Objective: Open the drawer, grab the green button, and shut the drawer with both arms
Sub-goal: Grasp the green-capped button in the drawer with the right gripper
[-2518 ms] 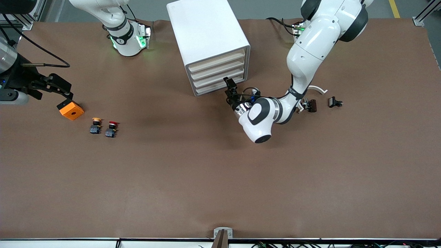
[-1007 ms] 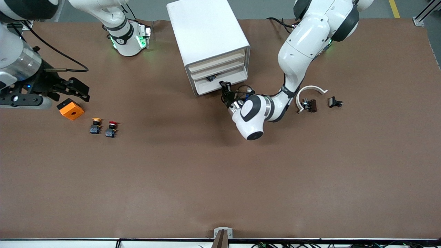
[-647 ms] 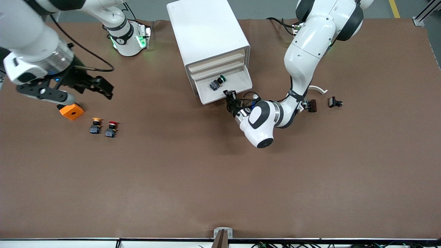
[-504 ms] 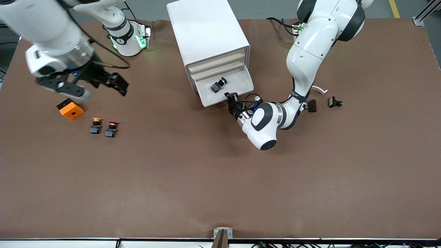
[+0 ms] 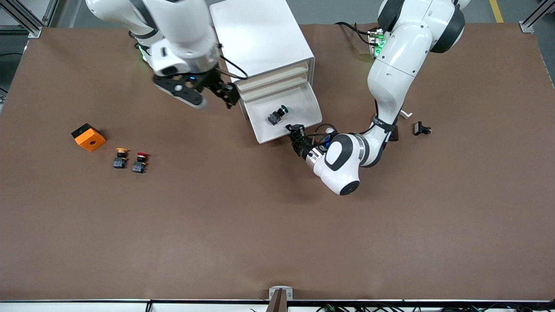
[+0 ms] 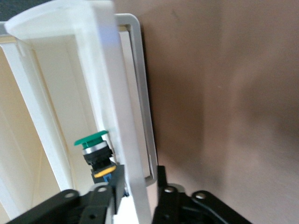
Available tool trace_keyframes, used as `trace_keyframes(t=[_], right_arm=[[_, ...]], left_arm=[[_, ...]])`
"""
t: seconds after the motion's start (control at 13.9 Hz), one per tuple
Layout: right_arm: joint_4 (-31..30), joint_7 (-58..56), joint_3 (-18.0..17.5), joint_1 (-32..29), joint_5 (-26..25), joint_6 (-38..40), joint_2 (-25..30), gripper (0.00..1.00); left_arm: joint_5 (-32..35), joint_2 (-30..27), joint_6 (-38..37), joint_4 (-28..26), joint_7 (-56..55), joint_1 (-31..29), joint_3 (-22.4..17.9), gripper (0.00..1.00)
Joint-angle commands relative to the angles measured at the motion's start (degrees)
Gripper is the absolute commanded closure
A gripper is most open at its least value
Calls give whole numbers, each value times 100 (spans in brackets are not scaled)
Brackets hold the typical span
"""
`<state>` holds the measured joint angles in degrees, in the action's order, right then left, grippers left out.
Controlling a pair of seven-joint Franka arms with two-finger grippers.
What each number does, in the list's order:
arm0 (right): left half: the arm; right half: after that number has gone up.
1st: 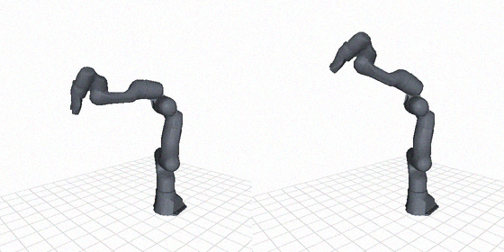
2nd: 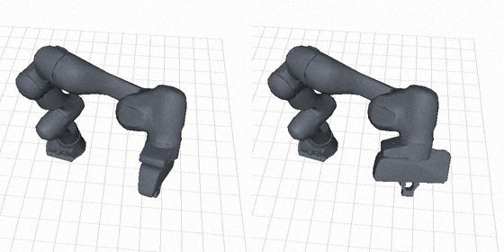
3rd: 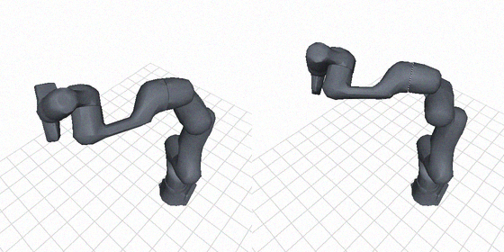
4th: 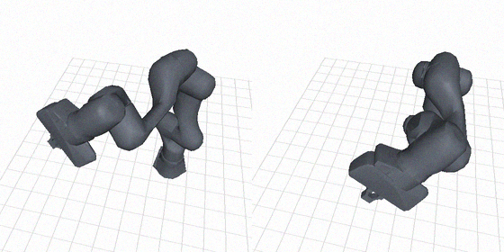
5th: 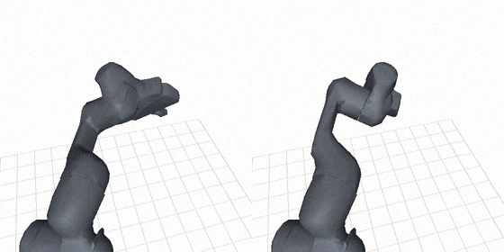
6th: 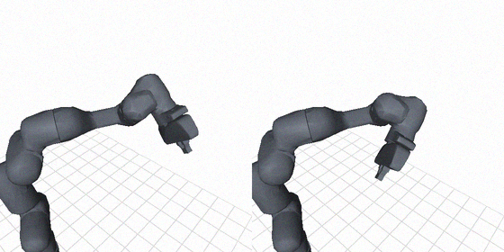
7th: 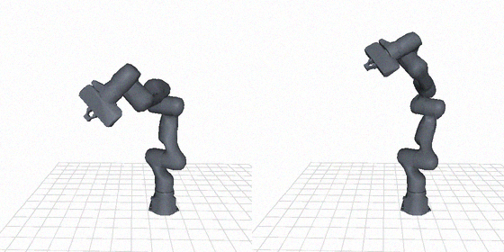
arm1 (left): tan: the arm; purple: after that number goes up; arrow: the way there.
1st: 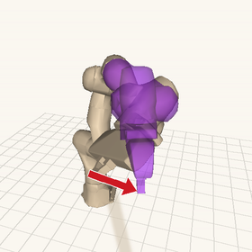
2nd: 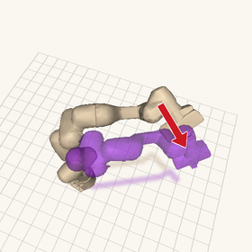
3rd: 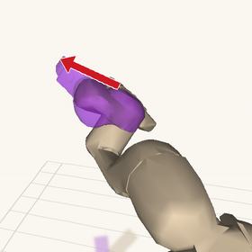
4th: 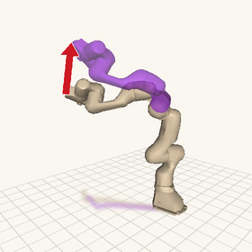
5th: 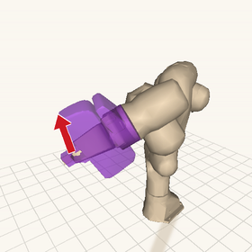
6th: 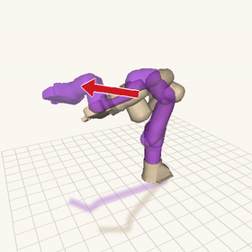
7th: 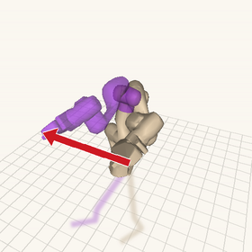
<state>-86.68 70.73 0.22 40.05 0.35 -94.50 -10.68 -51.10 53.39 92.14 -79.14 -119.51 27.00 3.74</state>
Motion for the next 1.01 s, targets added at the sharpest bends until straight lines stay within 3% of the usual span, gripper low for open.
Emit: trace_keyframes(t=[0.0, 0.22, 0.43, 0.72, 0.94], right_arm=[[117, 406, 75, 257, 61, -331, -495, 0], [99, 792, 75, 538, 62, -753, -917, 0], [3, 969, 66, 635, 70, -1026, -1190, 0], [-612, 960, 66, 793, 70, -1843, -1357, 0], [-657, 960, 66, 969, 70, -1914, -1550, 0]], left_arm=[[38, 22, -29, 249, 50, -80, -40, 0], [65, 4, -56, 530, 68, -291, -57, 0], [502, -66, -47, 777, 321, -424, -84, 0], [601, -241, -56, 786, 804, -485, -575, 0], [636, -312, -47, 795, 1227, -477, -927, 0]])
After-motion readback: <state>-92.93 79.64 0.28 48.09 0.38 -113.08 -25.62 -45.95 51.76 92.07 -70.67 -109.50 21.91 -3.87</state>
